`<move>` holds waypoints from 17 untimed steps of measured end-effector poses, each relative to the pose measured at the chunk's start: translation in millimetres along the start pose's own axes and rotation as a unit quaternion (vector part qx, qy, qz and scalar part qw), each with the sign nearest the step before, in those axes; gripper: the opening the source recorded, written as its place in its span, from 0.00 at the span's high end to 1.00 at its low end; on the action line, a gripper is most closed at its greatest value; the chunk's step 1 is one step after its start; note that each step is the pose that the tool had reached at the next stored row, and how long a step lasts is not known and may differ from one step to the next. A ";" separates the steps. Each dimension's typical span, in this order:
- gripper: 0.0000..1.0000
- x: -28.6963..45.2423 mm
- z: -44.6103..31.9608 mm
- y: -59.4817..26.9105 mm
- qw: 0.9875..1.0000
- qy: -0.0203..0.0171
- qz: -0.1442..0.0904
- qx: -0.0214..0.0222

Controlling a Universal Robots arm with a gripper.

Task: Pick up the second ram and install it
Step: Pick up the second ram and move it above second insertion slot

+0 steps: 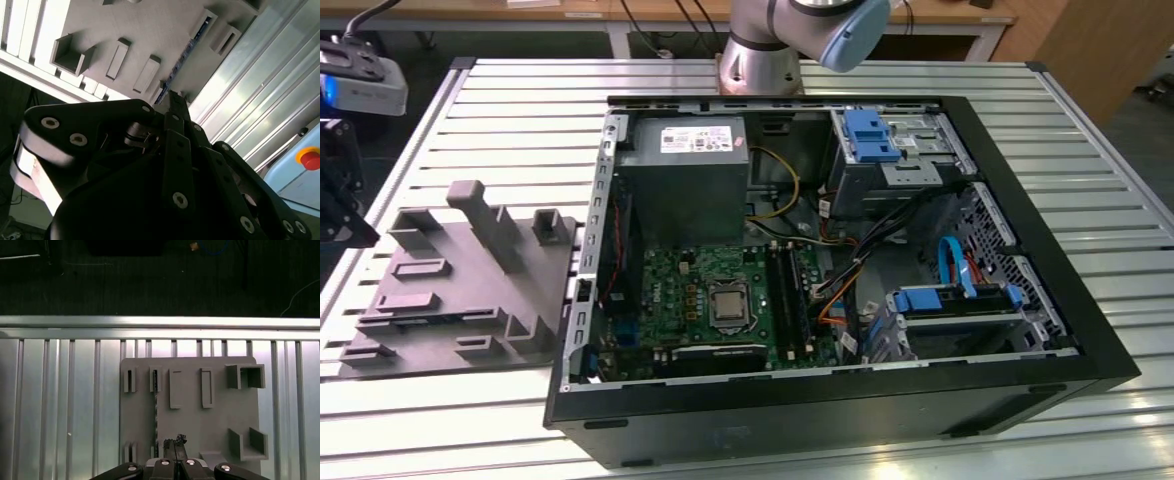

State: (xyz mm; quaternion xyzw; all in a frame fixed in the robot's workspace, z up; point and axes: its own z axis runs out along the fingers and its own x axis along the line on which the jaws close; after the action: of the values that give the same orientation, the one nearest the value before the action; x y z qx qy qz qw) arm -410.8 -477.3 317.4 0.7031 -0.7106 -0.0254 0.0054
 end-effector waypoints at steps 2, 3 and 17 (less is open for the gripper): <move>0.90 0.3 2.8 -0.2 1.000 -0.001 0.000 0.000; 0.90 0.5 4.5 -0.3 1.000 -0.001 0.000 0.000; 0.90 3.2 24.2 -1.2 1.000 -0.001 0.000 0.000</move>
State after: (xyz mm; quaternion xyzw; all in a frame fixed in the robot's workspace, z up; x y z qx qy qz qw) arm -410.8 -479.8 293.2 0.7031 -0.7106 -0.0261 0.0049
